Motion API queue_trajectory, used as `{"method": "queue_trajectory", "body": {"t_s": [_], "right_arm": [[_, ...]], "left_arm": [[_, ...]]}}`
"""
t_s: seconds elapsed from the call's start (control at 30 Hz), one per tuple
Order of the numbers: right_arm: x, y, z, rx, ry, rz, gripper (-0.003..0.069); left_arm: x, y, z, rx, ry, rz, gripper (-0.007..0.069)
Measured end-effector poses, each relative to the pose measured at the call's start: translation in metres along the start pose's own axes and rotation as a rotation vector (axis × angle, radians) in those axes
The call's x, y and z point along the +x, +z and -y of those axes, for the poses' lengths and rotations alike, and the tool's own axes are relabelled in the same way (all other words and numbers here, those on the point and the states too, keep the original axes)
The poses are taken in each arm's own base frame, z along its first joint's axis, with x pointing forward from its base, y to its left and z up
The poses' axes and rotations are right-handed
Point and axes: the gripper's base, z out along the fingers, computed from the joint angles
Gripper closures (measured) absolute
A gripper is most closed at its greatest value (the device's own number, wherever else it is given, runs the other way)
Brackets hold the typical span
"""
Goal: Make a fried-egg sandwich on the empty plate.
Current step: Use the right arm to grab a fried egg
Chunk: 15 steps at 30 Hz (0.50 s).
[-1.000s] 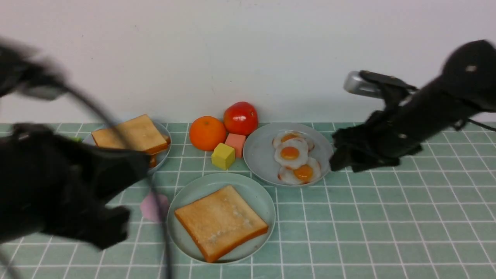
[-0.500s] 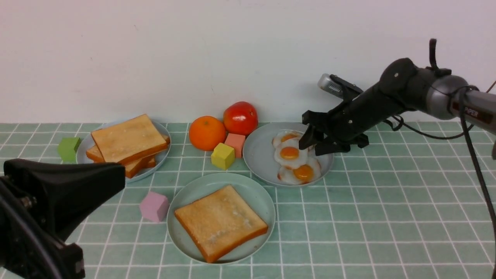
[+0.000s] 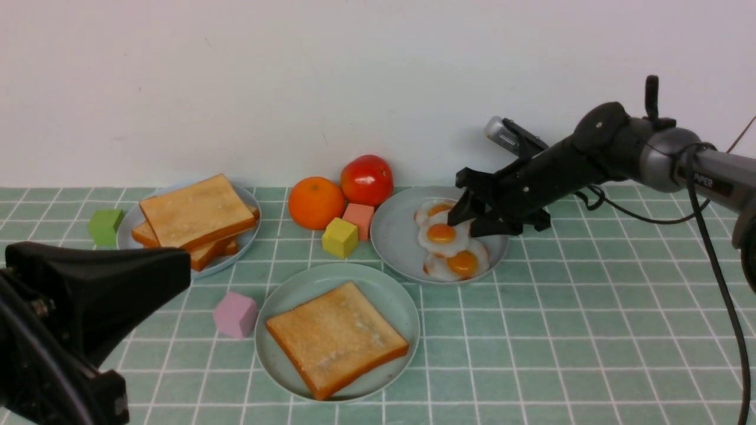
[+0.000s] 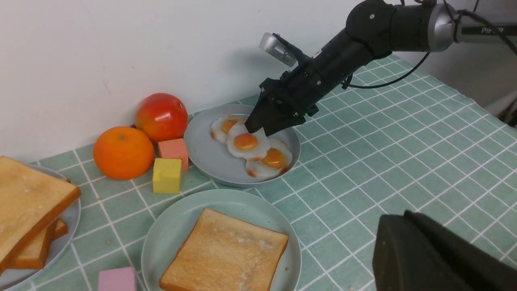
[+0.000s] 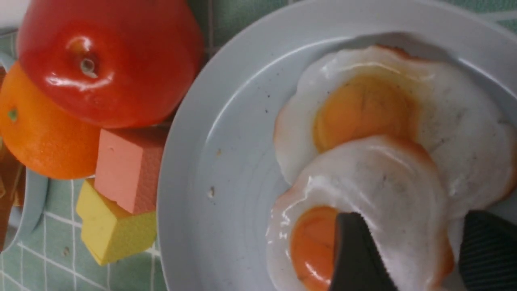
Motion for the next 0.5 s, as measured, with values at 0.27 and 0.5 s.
{"method": "queue_trajectory", "body": {"t_s": [0.27, 0.5], "right_arm": [[-0.0003, 0.0023, 0.0009, -0.01, 0.004, 0.005, 0.0295], [-0.0001, 0.0027, 0.0002, -0.021, -0.036, 0.004, 0.0433]], "left_arm": [[0.0, 0.0, 0.0, 0.0, 0.0, 0.0, 0.0638], [0.0, 0.0, 0.0001, 0.001, -0.004, 0.0, 0.0638]]}}
